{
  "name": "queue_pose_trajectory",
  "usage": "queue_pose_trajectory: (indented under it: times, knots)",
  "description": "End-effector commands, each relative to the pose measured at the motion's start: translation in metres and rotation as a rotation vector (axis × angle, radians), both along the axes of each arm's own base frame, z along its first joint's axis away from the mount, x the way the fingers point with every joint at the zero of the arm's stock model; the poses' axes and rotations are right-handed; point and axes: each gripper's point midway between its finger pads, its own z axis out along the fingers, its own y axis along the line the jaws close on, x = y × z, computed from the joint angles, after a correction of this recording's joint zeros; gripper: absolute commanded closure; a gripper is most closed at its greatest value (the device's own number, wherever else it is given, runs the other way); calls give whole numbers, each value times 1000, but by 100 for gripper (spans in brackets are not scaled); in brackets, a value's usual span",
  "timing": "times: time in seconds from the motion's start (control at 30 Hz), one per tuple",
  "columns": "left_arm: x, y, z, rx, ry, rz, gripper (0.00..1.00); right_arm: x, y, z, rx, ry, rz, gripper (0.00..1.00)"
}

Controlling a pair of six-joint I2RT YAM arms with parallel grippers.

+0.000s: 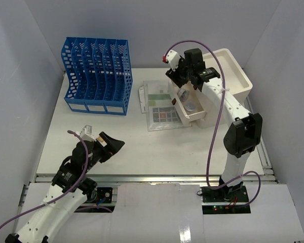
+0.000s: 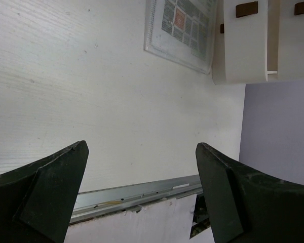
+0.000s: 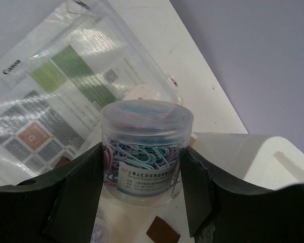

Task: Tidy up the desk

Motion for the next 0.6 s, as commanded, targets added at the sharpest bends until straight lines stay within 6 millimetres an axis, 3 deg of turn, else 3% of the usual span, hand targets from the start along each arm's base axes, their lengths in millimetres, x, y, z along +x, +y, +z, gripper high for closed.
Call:
queue_pose_trajectory:
  times: [0.0, 0.23, 0.4, 0.57]
  knots:
    - [0, -7, -2, -18, -1, -28, 2, 37, -16, -5, -49, -56, -110, 56]
    - [1, -11, -7, -25, 0, -47, 2, 46, -29, -29, -129, -39, -139, 30]
    - [7, -21, -6, -33, -14, -84, 2, 37, -33, -19, -118, -48, -143, 4]
    - [28, -45, 7, -49, -73, -167, 2, 10, -19, 4, -24, -24, -56, 3]
